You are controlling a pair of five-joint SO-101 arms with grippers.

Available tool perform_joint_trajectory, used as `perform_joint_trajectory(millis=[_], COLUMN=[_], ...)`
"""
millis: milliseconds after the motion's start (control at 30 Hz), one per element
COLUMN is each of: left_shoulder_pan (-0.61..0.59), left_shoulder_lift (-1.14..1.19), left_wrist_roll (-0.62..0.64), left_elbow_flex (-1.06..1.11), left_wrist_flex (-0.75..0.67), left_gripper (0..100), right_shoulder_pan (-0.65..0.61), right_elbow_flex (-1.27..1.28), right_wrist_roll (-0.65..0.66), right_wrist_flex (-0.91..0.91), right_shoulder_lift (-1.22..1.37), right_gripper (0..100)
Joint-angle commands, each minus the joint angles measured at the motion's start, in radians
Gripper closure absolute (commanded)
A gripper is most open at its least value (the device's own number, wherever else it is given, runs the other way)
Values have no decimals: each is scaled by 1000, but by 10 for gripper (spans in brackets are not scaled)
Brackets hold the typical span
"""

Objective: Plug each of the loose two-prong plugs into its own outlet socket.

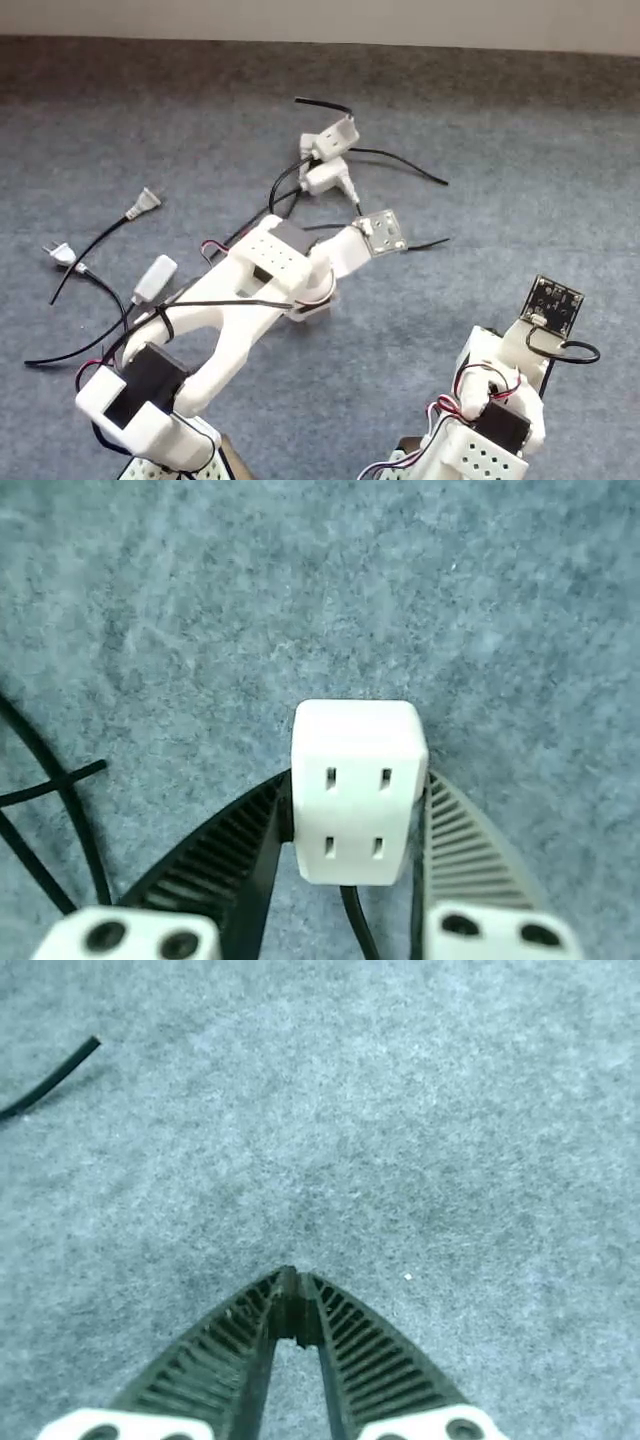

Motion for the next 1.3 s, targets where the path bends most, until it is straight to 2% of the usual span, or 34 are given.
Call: perform_joint_trajectory(millis=[0,233,400,500,667,867,1267], left_shoulder_pan=[5,-81,-197,-315,-476,-648,-808], left_shoulder_lift=[-45,-56,-56,-45,-10,209,684], left_wrist_roll=[11,69,55,-44,-196,-307,-525], left_elbow_flex=[8,-31,-275,-470,-645,-894,-1380], left_wrist_flex=[-15,8,109,172,230,233,229], left_gripper=[789,687,686,687,687,687,688], right_shoulder_pan=[1,1,1,1,1,1,1], right_elbow_flex=[51,53,54,54,54,54,58], right_wrist_roll=[-9,-8,-8,-8,-8,-8,-8], right_wrist_flex=[-21,-21,-21,-21,-21,-21,-21], right_shoulder_lift=[-15,-15,-15,-15,-15,-15,-15], right_gripper=[988,988,988,988,988,988,988])
